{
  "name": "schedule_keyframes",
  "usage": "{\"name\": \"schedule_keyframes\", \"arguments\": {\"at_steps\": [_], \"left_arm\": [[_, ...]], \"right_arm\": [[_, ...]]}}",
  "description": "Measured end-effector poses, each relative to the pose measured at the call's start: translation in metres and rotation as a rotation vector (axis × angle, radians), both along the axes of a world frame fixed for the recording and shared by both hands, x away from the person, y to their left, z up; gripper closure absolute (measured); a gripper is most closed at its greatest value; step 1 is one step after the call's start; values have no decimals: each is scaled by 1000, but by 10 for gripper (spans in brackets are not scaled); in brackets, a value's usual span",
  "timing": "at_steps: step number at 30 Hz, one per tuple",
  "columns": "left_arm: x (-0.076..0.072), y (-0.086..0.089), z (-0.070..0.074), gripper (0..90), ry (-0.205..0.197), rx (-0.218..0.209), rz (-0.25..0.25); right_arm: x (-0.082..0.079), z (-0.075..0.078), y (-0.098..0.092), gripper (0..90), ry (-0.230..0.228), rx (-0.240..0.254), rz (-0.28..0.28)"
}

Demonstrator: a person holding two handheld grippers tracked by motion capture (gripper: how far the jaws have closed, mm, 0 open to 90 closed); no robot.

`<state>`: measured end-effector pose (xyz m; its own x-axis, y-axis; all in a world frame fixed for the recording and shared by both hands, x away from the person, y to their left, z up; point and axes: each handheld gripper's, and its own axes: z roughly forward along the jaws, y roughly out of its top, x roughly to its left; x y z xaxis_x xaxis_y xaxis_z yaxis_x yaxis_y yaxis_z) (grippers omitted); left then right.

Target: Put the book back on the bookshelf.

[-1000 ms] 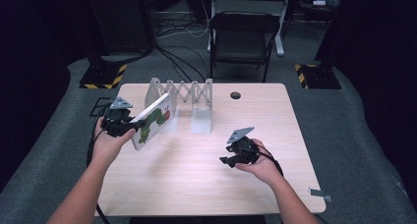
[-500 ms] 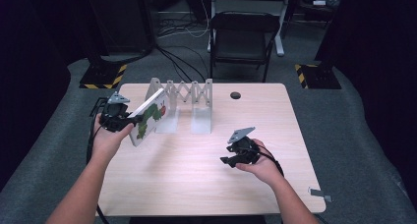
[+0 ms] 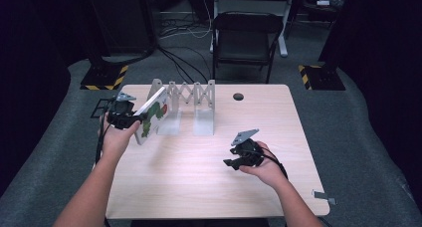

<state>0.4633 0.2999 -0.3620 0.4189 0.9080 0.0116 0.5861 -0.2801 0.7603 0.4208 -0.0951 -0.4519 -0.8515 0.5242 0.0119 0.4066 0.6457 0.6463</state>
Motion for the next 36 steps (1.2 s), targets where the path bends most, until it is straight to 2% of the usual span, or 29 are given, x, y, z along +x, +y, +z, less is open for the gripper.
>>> {"name": "schedule_keyframes", "arguments": {"at_steps": [3, 17, 19, 23, 26, 30, 36], "left_arm": [[3, -2, -2, 757, 7, 2, 7], [14, -9, -8, 757, -6, 1, 40], [15, -10, -10, 757, -3, -9, 43], [18, -13, -13, 757, 2, 3, 45], [20, -15, -16, 757, -2, -9, 57], [22, -17, -19, 757, -3, 5, 64], [26, -20, -26, 757, -6, 4, 84]], "right_arm": [[0, 0, -1, 477, 0, 1, -1], [-1, 0, -3, 477, 0, 4, -4], [-1, 0, -3, 477, 0, 5, -6], [-2, 0, -3, 477, 2, 7, -5], [-2, 0, -3, 477, 3, 8, -6], [-2, -1, -3, 477, 5, 9, -7], [-2, -2, -2, 477, 6, 8, 2]]}}
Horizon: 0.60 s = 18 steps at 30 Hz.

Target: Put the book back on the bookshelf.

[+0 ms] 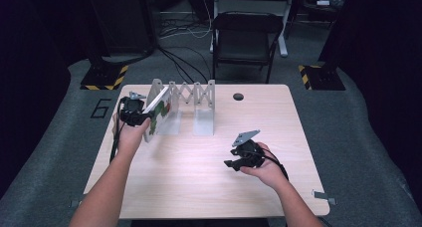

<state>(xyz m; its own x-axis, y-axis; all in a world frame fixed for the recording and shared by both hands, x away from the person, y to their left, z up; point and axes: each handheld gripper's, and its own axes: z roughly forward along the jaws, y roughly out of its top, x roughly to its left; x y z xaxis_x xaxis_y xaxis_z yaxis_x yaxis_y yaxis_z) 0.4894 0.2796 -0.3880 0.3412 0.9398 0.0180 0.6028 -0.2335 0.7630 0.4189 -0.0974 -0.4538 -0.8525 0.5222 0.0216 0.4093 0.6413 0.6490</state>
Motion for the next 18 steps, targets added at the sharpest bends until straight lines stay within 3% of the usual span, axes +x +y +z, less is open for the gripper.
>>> {"name": "schedule_keyframes", "arguments": {"at_steps": [6, 9, 15, 17, 18], "left_arm": [[3, -5, -6, 757, 6, 37, 5], [4, -6, -8, 757, 11, 28, 15], [6, -11, -12, 757, 16, 24, 33], [7, -11, -13, 757, 24, 41, 22], [7, -12, -14, 757, 16, 25, 34]], "right_arm": [[-1, -1, 0, 477, 11, 3, -10], [1, -2, -2, 477, 5, -8, 12], [0, -3, -1, 476, 10, -3, -2], [-1, -3, -1, 477, 17, -1, -8], [-1, -3, -1, 477, 18, -1, -10]]}}
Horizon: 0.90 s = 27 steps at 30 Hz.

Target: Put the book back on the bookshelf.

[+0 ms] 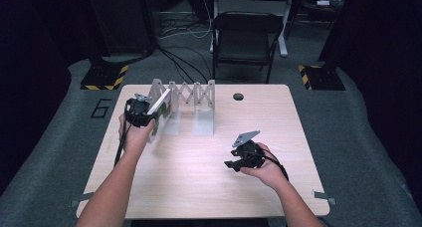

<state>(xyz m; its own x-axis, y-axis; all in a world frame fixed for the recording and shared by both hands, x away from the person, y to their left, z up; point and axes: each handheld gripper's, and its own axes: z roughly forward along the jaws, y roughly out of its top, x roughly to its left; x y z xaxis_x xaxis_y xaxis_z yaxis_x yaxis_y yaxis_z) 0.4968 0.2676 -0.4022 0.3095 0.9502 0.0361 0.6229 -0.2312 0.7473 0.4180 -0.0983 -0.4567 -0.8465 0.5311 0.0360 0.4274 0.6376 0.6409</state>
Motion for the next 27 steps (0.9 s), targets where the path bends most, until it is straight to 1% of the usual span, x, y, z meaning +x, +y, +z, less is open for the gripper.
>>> {"name": "schedule_keyframes", "arguments": {"at_steps": [2, 4, 5, 6, 8, 10, 12, 13, 15, 16, 18, 19, 20, 22, 25, 26, 27], "left_arm": [[1, -1, -1, 757, 1, 4, 1], [1, -1, -2, 757, 4, 0, 9], [1, 0, -2, 757, 17, 11, 4], [1, -2, -4, 757, 9, -5, 16], [1, -1, -5, 757, 8, 0, 19], [1, -2, -7, 757, 20, 9, 20], [2, -3, -9, 757, 21, 1, 25], [2, -3, -9, 757, 27, 9, 21], [3, -6, -11, 757, 22, 1, 30], [2, -5, -10, 757, 29, 19, 19], [3, -6, -12, 757, 21, 17, 29], [3, -6, -13, 757, 14, -2, 41], [3, -4, -15, 757, 17, 2, 39], [3, -3, -17, 756, 17, -5, 54], [3, -3, -17, 756, 15, -7, 64], [3, -3, -17, 756, 15, -8, 65], [4, -3, -17, 756, 14, -11, 68]], "right_arm": [[1, 0, -1, 476, -8, -3, 6], [1, 0, -1, 476, -7, 1, 7], [1, 0, -1, 476, -8, -2, 8], [1, 0, -2, 476, -8, 1, 8], [1, 0, -2, 476, -8, 2, 8], [1, -1, -1, 476, -10, -1, 4], [1, -1, -1, 476, -9, -1, 4], [1, -1, -1, 476, -8, -4, 8], [1, -2, -1, 476, -8, -6, 12], [1, -2, 0, 475, -8, -7, 14], [0, -2, 0, 475, -8, -5, 13], [1, -2, -1, 475, -8, -6, 12], [0, -2, -1, 475, -7, -6, 11], [0, -2, -1, 475, -6, -5, 12], [0, -2, 0, 475, -6, -6, 11], [0, -3, 0, 475, -3, -2, 13], [1, -3, -1, 475, -5, -9, 25]]}}
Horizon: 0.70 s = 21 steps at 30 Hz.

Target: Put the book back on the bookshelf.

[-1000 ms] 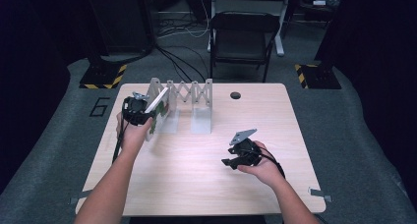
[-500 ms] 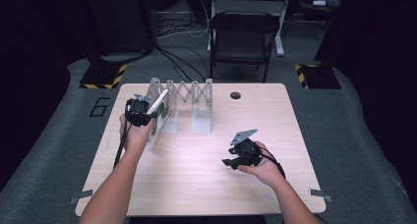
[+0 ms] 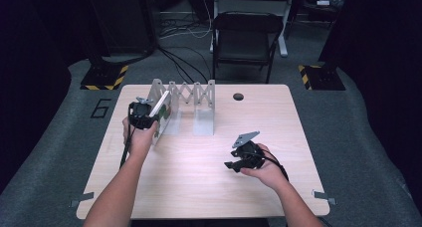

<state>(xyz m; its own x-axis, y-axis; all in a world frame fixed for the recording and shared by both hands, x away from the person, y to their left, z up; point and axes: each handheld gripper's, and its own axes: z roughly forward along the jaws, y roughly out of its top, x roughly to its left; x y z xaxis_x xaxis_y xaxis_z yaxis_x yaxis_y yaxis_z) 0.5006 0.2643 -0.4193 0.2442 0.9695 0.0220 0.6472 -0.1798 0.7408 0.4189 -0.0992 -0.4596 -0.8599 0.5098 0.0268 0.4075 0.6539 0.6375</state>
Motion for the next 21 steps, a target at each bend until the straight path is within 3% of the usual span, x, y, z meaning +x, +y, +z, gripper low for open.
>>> {"name": "schedule_keyframes", "arguments": {"at_steps": [21], "left_arm": [[7, -4, -8, 754, 26, 5, 41]], "right_arm": [[0, -3, 2, 474, 6, -10, 0]]}}
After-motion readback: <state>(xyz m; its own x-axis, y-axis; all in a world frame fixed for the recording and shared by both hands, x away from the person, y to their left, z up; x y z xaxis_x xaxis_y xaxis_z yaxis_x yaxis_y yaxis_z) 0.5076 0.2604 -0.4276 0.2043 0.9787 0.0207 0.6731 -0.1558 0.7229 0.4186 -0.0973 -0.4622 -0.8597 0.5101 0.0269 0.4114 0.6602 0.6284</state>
